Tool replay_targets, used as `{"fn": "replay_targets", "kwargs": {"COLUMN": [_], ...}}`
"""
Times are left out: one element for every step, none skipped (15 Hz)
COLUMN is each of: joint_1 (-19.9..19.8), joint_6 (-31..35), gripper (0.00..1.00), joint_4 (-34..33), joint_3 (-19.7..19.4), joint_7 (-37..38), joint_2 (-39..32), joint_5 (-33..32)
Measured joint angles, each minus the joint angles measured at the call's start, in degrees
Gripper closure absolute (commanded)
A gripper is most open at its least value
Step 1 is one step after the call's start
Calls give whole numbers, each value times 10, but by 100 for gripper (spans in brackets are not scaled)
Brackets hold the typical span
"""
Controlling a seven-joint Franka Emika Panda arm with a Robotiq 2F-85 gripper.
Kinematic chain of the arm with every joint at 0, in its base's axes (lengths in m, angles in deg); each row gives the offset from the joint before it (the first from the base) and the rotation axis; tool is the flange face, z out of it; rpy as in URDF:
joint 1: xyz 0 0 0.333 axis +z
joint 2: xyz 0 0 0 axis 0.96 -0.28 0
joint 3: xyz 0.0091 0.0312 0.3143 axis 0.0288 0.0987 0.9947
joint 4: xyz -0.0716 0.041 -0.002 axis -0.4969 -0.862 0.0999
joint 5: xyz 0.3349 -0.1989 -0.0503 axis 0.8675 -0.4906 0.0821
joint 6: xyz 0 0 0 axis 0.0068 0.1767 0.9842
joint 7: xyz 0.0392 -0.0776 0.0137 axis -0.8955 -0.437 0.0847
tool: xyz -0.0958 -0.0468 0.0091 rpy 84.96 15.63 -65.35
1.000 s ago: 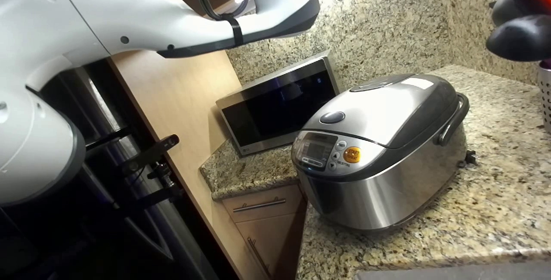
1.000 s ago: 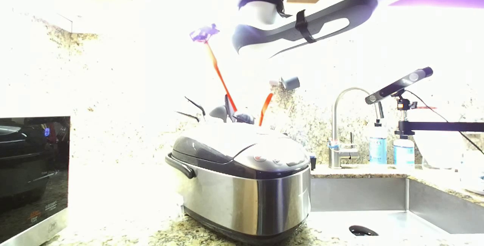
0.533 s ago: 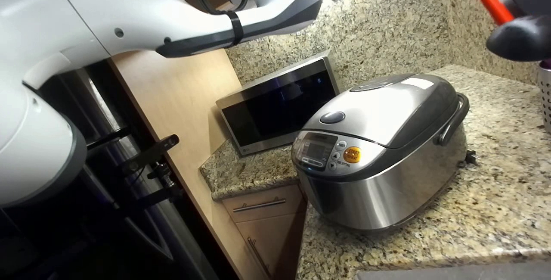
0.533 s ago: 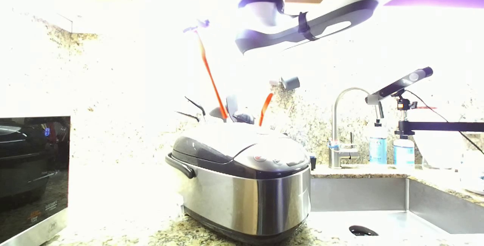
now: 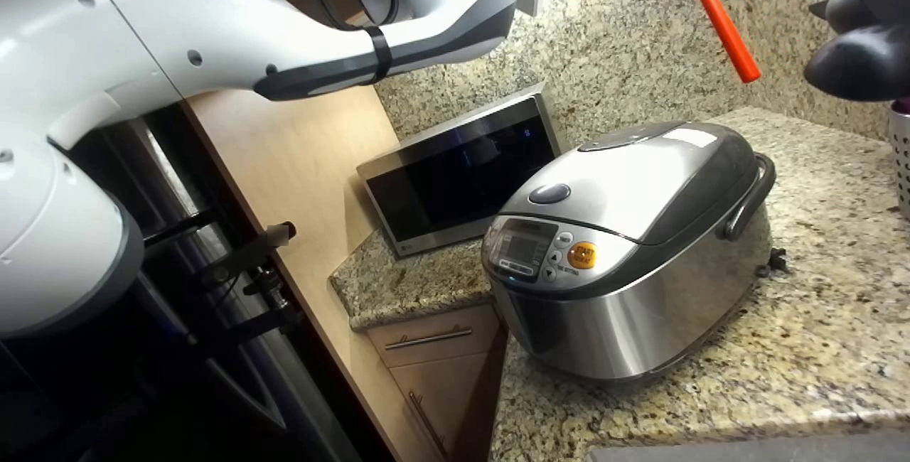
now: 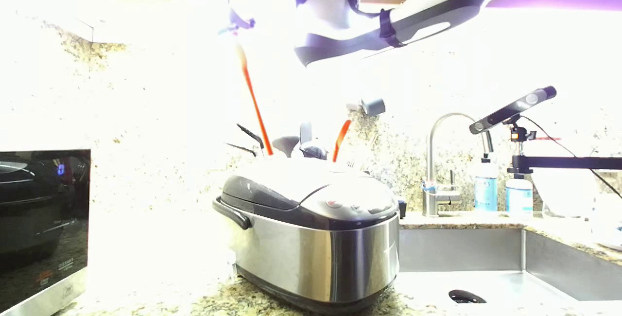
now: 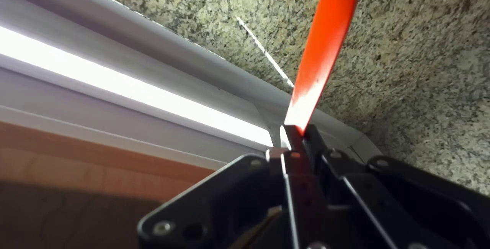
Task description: Pick up an orange ladle and put it on the counter top
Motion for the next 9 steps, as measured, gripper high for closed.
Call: {"fn": "replay_targets", "kwargs": {"joint_1": [3,7,9,12,15,17,20,22,24], "joint_6": [0,0,0,0,0,0,0,3,9], "gripper": [98,98,98,98,98,98,98,98,98], "joint_4": [0,0,1,1,1,1,1,1,1], "joint_3": [2,7,14,20,27,34,42,50,60], "joint_7": [0,0,0,-1,-1,-1,-2,-3,-8], "joint_2": [-1,-1,-2,-3,-5,-7,-9,-11,-12], "joint_5": [0,0,0,0,0,0,0,0,0]}}
